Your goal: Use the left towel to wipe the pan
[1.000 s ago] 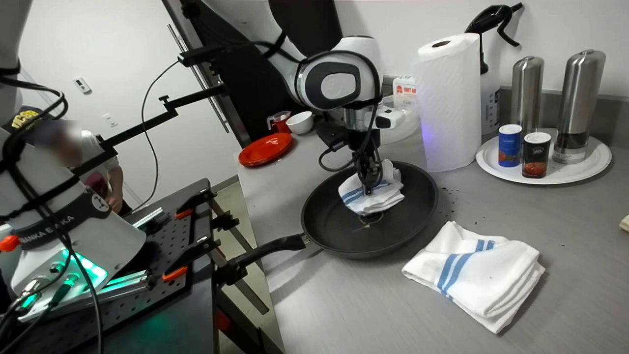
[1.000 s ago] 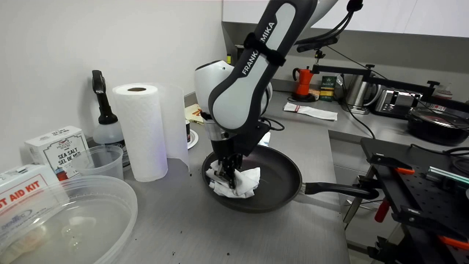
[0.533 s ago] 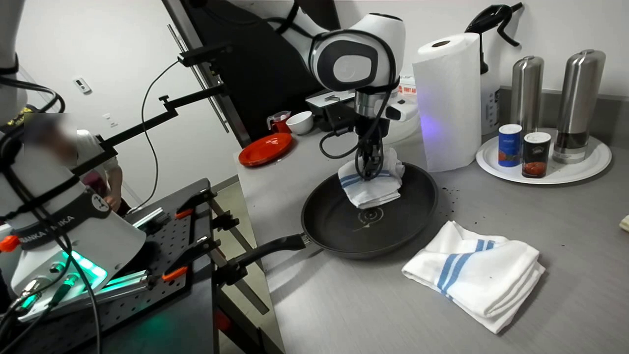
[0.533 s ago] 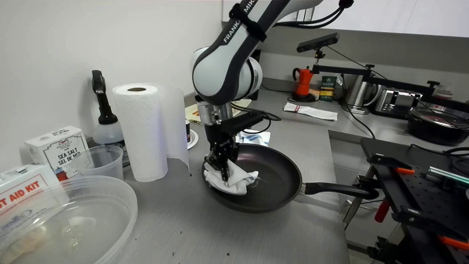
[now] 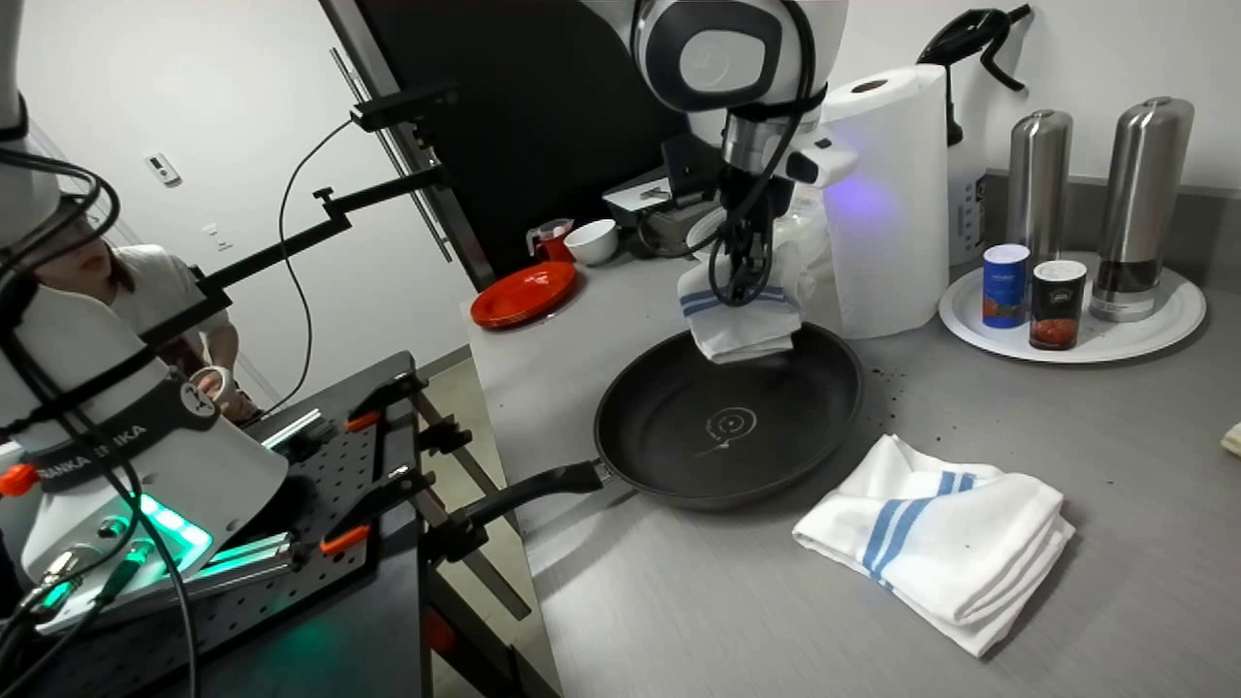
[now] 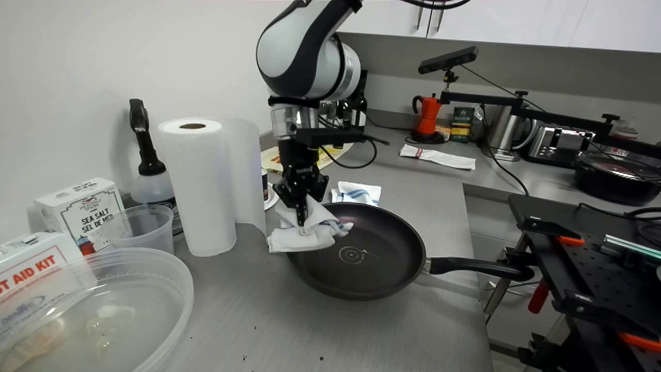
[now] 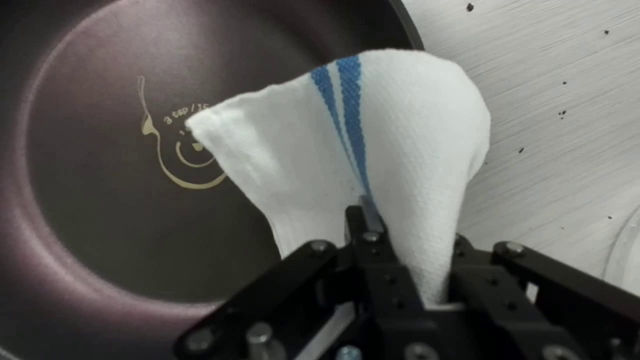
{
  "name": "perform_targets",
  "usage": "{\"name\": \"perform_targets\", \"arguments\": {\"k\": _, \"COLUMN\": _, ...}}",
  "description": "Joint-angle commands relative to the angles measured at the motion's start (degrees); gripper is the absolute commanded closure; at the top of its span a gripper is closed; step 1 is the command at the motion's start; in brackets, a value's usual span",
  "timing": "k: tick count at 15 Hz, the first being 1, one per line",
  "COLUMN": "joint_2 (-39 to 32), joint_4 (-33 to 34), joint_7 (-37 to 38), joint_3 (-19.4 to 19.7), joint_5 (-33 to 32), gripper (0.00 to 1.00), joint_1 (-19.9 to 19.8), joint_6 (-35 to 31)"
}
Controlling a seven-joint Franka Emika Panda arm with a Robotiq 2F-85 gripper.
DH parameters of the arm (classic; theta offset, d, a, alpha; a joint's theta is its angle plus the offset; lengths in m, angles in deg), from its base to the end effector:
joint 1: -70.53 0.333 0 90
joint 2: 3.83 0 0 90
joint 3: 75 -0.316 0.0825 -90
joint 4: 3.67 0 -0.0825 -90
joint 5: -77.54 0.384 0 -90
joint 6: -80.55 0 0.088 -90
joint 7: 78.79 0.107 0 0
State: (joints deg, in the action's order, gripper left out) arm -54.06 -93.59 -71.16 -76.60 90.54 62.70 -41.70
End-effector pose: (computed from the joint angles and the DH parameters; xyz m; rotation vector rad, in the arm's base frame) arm 0.6539 -0.0632 0.1020 -2.8574 0.5798 0.4625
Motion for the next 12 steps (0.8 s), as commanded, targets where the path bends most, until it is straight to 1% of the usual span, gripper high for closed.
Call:
{"name": "perform_targets", "arguments": {"k": 1, "joint_2": 6.3, "joint_4": -1.7, "joint_7": -3.1, "joint_3": -0.6, "joint_5": 0.4, "gripper": 0.96, "joint_1": 0.5, "joint_6": 3.8}}
{"name": "perform_targets", "arguments": {"k": 7, "joint_2": 16.6, "joint_4": -7.3, "joint_7": -9.0, "joint_3": -2.3, "joint_5": -0.5, "gripper": 0.96, "joint_1": 3.3, "joint_6": 6.6}}
{"name": "perform_targets", "arguments": {"k": 12, "joint_2": 22.6, "joint_4": -17.9, "joint_7": -13.8, "joint_3": -4.3, "joint_5": -0.6, "gripper": 0.96, "joint_1": 7.0, "joint_6": 2.8}}
